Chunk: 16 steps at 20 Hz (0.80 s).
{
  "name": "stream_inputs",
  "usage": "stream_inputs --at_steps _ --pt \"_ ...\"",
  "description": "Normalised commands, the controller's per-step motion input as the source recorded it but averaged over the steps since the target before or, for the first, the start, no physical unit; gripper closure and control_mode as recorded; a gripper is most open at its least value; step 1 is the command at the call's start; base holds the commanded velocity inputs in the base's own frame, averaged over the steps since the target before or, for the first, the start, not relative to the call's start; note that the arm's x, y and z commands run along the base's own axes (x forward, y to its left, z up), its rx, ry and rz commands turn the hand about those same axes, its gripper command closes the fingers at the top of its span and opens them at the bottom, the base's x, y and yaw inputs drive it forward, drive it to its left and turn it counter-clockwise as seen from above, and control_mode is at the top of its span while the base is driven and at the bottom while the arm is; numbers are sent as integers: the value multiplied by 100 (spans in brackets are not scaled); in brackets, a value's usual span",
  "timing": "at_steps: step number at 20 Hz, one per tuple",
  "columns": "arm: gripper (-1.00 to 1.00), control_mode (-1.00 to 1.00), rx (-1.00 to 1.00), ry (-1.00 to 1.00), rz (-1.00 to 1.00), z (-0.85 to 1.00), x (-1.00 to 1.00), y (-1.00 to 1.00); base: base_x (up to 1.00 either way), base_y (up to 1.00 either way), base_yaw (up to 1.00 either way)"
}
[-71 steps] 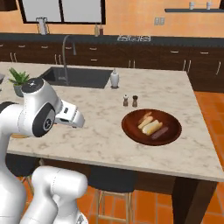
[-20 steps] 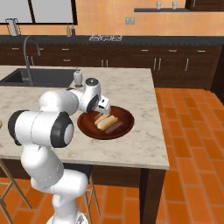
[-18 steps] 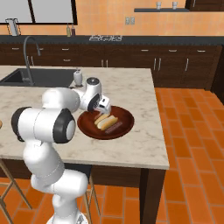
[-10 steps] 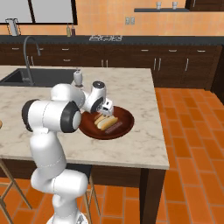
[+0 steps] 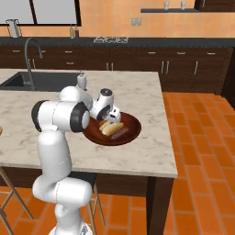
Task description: Place one bun and one sausage from the bowl on each plate.
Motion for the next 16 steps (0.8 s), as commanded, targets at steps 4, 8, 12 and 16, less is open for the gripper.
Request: stream_inputs --at_steps 4,8,12,16 --pt "-100 -100 0 1 0 -35 28 1 0 0 0" --pt "100 -100 0 1 0 -33 8 0 0 0 0" --pt "100 -100 0 7 -1 -21 -2 0 0 0 0" --pt "100 -100 0 0 0 1 -12 0 0 0 0"
